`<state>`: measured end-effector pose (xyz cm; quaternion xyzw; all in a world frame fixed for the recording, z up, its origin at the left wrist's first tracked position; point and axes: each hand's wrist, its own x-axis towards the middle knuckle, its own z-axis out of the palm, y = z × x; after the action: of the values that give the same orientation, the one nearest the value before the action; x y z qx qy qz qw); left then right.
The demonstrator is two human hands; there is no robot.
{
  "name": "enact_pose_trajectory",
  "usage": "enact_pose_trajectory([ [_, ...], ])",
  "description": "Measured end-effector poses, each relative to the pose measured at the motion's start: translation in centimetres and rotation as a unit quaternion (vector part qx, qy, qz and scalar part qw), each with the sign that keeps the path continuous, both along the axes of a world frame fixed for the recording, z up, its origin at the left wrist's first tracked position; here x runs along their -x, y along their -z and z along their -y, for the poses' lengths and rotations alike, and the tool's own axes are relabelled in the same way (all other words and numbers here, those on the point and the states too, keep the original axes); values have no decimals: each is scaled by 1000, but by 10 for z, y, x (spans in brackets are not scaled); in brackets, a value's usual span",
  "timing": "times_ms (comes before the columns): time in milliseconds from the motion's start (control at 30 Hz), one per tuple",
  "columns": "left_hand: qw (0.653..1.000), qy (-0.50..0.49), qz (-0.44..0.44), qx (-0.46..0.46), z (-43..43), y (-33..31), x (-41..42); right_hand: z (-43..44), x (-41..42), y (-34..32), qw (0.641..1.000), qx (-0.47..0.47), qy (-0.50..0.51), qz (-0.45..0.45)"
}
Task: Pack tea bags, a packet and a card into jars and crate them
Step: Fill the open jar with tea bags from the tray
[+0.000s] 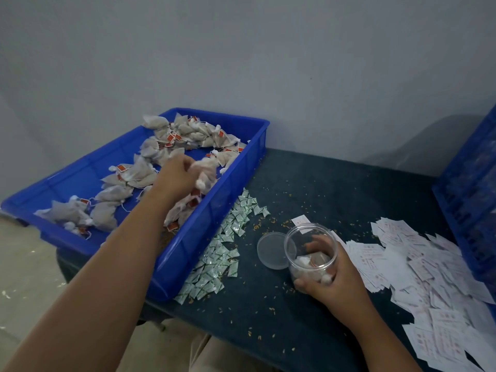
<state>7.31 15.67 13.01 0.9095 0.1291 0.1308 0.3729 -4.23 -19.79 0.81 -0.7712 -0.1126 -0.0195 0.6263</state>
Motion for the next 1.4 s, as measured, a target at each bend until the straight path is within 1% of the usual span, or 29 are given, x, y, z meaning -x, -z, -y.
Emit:
enact_pose_trajectory([
  [33, 996, -11, 24, 86, 2, -3, 1, 0, 0, 0, 1000, -3, -1, 0],
  [67, 983, -17, 28, 180, 4, -6, 2, 0, 0, 0, 1000, -5, -1, 0],
  [133, 943, -5, -4, 334, 9, -11, 4, 0, 1, -1, 1000, -10, -3, -3],
  [167, 913, -2, -17, 409, 10, -13, 4, 0, 1, -2, 1000, -14, -4, -4],
  [200, 868, -7, -31, 496, 10, -14, 4, 1, 1, -2, 1000, -18, -6, -4],
  [233, 811, -13, -46, 584, 9, -14, 3, 0, 1, -3, 1000, -18, -7, -4],
  [267, 759, -12, -64, 647, 6, -13, 3, 0, 2, -3, 1000, -17, -7, -4],
  [300, 720, -3, -86, 689, 3, -13, 4, 0, 2, -4, 1000, -15, -7, -4],
  [333, 690, 8, -106, 716, 1, -12, 3, 0, 2, -4, 1000, -14, -6, -6],
  [367, 668, 18, -119, 734, 0, -10, 4, 0, 2, -3, 1000, -14, -4, -7],
  [433, 652, 17, -130, 747, 1, -8, 6, 0, 2, -2, 1000, -11, -3, -10],
  [533, 637, -24, -117, 761, 1, -8, 8, 0, 1, -2, 1000, -10, -4, -17],
  [567, 642, -28, -112, 758, 1, -9, 8, -1, 1, -3, 1000, -12, -3, -18],
  [600, 662, -24, -108, 741, 2, -11, 8, -1, 1, -3, 1000, -14, -2, -21],
  [633, 694, -19, -103, 712, 5, -14, 8, -1, 1, -4, 1000, -16, -1, -24],
  [667, 734, -10, -94, 673, 8, -18, 8, -1, 1, -5, 1000, -17, -3, -26],
  [733, 815, 26, -82, 573, 20, -28, 11, -1, 1, -6, 999, -19, -2, -29],
  [800, 888, 108, -88, 438, 38, -44, 22, -1, 1, -7, 999, -23, 2, -31],
  [833, 917, 158, -93, 354, 49, -51, 32, -1, 1, -8, 999, -26, 5, -32],
  [867, 939, 201, -96, 263, 61, -57, 42, 0, 1, -8, 999, -29, 7, -33],
  [900, 952, 234, -95, 174, 73, -60, 53, -1, 0, -8, 999, -33, 7, -34],
  [933, 956, 260, -95, 98, 85, -62, 63, -1, 1, -9, 999, -36, 6, -36],
  [967, 953, 284, -99, 40, 99, -62, 71, -1, 1, -9, 999, -39, 5, -37],
  [1033, 944, 312, -105, -33, 127, -54, 80, -1, 2, -9, 999, -37, 3, -38],
  [1167, 928, 337, -141, -70, 168, -33, 87, 0, 3, -8, 999, -38, -1, -27],
  [1233, 921, 352, -154, -58, 174, -28, 88, 1, 2, -9, 999, -40, 5, -26],
  [1267, 926, 347, -143, -31, 174, -28, 88, 1, 1, -8, 999, -43, 6, -28],
  [1333, 944, 314, -97, 38, 173, -28, 87, 2, 0, -6, 998, -44, 10, -33],
  [1400, 949, 276, -77, 130, 171, -28, 86, 2, 0, -5, 998, -41, 10, -38],
])
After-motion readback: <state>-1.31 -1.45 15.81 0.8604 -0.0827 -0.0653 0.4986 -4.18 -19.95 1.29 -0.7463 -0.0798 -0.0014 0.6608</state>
